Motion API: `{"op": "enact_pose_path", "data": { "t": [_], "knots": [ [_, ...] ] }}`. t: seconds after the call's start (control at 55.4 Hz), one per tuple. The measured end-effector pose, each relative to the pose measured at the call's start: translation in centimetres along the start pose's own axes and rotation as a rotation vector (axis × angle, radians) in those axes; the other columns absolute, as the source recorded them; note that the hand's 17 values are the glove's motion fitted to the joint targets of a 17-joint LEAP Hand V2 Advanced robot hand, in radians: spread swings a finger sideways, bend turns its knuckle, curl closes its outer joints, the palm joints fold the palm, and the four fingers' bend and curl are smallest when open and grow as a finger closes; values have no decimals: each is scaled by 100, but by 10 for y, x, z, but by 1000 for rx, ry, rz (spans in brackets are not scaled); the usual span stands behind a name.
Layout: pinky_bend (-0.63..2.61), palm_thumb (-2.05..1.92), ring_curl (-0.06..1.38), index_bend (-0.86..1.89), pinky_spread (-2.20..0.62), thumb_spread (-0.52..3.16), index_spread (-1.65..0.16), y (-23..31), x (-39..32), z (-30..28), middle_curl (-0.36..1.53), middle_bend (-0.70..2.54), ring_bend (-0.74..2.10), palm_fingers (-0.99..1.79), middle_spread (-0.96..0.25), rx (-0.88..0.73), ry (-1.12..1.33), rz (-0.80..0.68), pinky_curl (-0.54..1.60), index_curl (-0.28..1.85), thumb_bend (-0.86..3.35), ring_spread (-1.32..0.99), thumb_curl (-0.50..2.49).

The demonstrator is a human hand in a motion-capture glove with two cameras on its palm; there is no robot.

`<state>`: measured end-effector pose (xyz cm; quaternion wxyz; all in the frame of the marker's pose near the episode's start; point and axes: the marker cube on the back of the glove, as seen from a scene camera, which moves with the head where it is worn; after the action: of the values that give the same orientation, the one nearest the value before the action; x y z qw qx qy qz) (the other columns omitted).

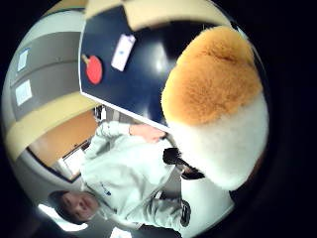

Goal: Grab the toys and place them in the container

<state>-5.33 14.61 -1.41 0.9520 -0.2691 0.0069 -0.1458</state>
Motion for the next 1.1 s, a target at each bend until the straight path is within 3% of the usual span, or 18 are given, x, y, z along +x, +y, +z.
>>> {"op": "enact_pose_path", "data": {
  "t": [0.054, 0.144, 0.235, 0.379, 0.433, 0.47, 0.542, 0.596, 0.65, 0.668, 0.704, 0.74, 0.777, 0.831, 0.903, 0.993, 1.102],
  "knots": [
    [97, 60, 49, 30, -41, 61, -37, -19, -14, -36, 59, 71, 104, 110, -22, 101, -20, 168, 42, 25, 6, -39, 77],
    [99, 61, 49, 29, -41, 59, -37, -38, -35, -76, 61, 70, 105, 109, -23, 233, -33, 135, 42, 27, 4, -39, 80],
    [99, 62, 50, 28, -41, 58, -38, -60, -46, -103, 63, 68, 106, 107, -24, 394, -61, 5, 43, 29, 3, -39, 82],
    [101, 63, 50, 24, -41, 58, -39, -102, -46, -119, 66, 64, 105, 103, -25, 594, -85, 29, 44, 31, 1, -39, 86],
    [103, 64, 50, 21, -41, 59, -39, -121, -40, -116, 67, 60, 105, 100, -26, 639, -77, 133, 44, 32, 1, -39, 87],
    [105, 64, 50, 19, -41, 60, -39, -132, -35, -114, 67, 59, 105, 98, -26, 650, -84, 208, 45, 32, 1, -39, 88],
    [108, 63, 51, 14, -40, 64, -38, -137, -37, -105, 68, 54, 105, 92, -27, 663, -108, 112, 45, 32, -1, -39, 88],
    [109, 57, 51, 11, -40, 74, -36, -148, -30, -96, 69, 50, 106, 83, -26, 628, -93, 225, 45, 31, -3, -38, 86],
    [108, 37, 49, 13, -34, 94, -33, -156, -23, -84, 69, 48, 94, 50, -23, 558, -107, 266, 47, 32, -8, -36, 76],
    [110, 27, 47, 9, -28, 96, -31, -155, -22, -81, 66, 39, 85, 19, -21, 540, -110, 237, 48, 31, -13, -33, 72],
    [115, 15, 47, 12, -22, 99, -29, -151, -22, -76, 64, 32, 75, -8, -17, 531, -107, 142, 51, 34, -14, -26, 66],
    [118, 8, 43, 11, -17, 101, -27, -147, -22, -74, 61, 26, 66, -14, -14, 539, -117, 130, 49, 31, -11, -22, 63],
    [119, 3, 38, 11, -13, 103, -26, -144, -21, -76, 57, 21, 58, -17, -11, 548, -138, 170, 46, 30, -9, -18, 59],
    [119, -1, 33, 9, -9, 105, -24, -130, -19, -78, 54, 18, 54, -15, -8, 567, -132, 109, 43, 28, -6, -14, 56],
    [119, -3, 32, 8, -5, 108, -23, -114, -10, -85, 52, 17, 55, -12, -6, 575, -142, 243, 42, 26, -5, -10, 52],
    [118, -3, 32, 10, -1, 111, -22, -77, 2, -89, 50, 19, 58, -9, -4, 590, -119, 262, 41, 24, -4, -7, 48],
    [116, -2, 32, 12, 1, 113, -22, -50, 121, -85, 49, 20, 58, -7, -2, 624, -19, 421, 39, 24, -3, -5, 44]
  ]
}}
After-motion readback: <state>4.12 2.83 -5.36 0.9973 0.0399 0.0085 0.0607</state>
